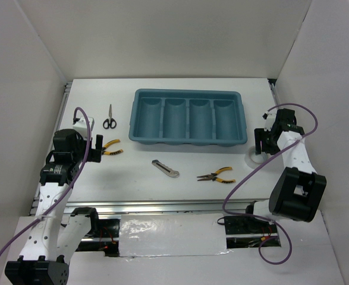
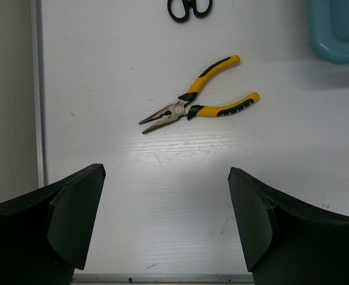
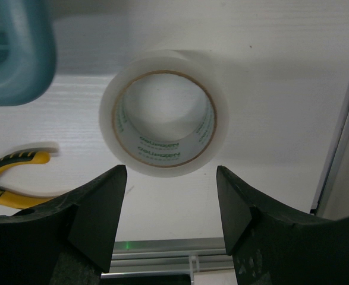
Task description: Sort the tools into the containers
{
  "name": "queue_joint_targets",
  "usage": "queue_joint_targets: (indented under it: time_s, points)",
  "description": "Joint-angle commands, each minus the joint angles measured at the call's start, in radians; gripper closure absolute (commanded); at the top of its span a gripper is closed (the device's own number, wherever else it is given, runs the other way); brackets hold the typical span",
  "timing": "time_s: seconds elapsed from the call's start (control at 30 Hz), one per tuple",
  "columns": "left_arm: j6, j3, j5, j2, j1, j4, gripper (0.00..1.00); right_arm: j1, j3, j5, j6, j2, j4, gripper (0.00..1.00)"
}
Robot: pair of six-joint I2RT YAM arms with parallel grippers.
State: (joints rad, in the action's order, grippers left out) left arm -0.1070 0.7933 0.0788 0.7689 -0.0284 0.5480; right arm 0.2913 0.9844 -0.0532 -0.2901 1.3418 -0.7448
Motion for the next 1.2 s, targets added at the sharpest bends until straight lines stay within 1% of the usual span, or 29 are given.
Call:
queue_joint_targets:
  time_s: [0.0,0.07,0.1,0.23,0.3,0.37,0.4,0.53,0.67,0.73,0.8,0.87,0.93,0.97,1.0,1.03,1.17]
  points:
    - [-0.022,0.015,-0.010,-0.005,-0.004,-0.022,0.01,0.060,0.098,-0.042,-0.055,0.065,-0.028,0.30]
    - [-0.022,0.014,-0.011,-0.005,-0.002,-0.020,0.01,0.114,0.138,-0.079,-0.087,0.133,-0.056,0.27]
    - [-0.020,0.014,-0.010,-0.003,-0.004,-0.020,0.01,0.124,0.167,-0.082,-0.093,0.152,-0.070,0.27]
    - [-0.020,0.017,-0.013,-0.003,-0.001,-0.017,0.01,0.154,0.194,-0.068,-0.127,0.220,-0.070,0.27]
    - [-0.019,0.015,-0.011,-0.003,-0.002,-0.020,0.01,0.152,0.197,-0.059,-0.129,0.247,-0.061,0.28]
    - [-0.019,0.014,-0.011,0.000,-0.002,-0.020,0.01,0.154,0.210,-0.060,-0.136,0.284,-0.062,0.32]
    - [-0.019,0.012,-0.010,0.000,-0.004,-0.020,0.01,0.154,0.217,-0.060,-0.136,0.298,-0.064,0.32]
    - [-0.020,0.011,-0.008,0.004,-0.002,-0.022,0.01,0.154,0.246,-0.051,-0.136,0.362,-0.061,0.38]
    - [-0.020,0.009,-0.010,0.009,-0.004,-0.022,0.01,0.154,0.263,-0.025,-0.133,0.413,-0.048,0.50]
    - [-0.020,0.009,-0.008,0.013,-0.002,-0.025,0.01,0.154,0.263,-0.002,-0.136,0.427,-0.039,0.59]
    - [-0.019,0.009,-0.007,0.013,-0.004,-0.023,0.01,0.152,0.260,0.019,-0.139,0.431,-0.036,0.66]
    - [-0.019,0.007,-0.007,0.010,-0.001,-0.025,0.01,0.154,0.254,0.047,-0.145,0.424,-0.027,0.70]
    - [-0.019,0.006,-0.007,0.007,-0.001,-0.025,0.01,0.154,0.238,0.050,-0.164,0.393,-0.016,0.77]
    - [-0.017,0.007,-0.008,0.007,-0.002,-0.025,0.01,0.152,0.238,0.076,-0.176,0.379,-0.018,0.87]
    - [-0.019,0.007,-0.008,0.007,-0.001,-0.025,0.01,0.154,0.237,0.081,-0.181,0.357,-0.019,0.95]
    - [-0.016,0.007,-0.008,0.007,-0.002,-0.023,0.01,0.154,0.238,0.090,-0.184,0.341,-0.027,1.00]
    - [-0.016,0.007,-0.010,0.006,-0.002,-0.023,0.01,0.154,0.263,0.101,-0.221,0.223,-0.054,1.00]
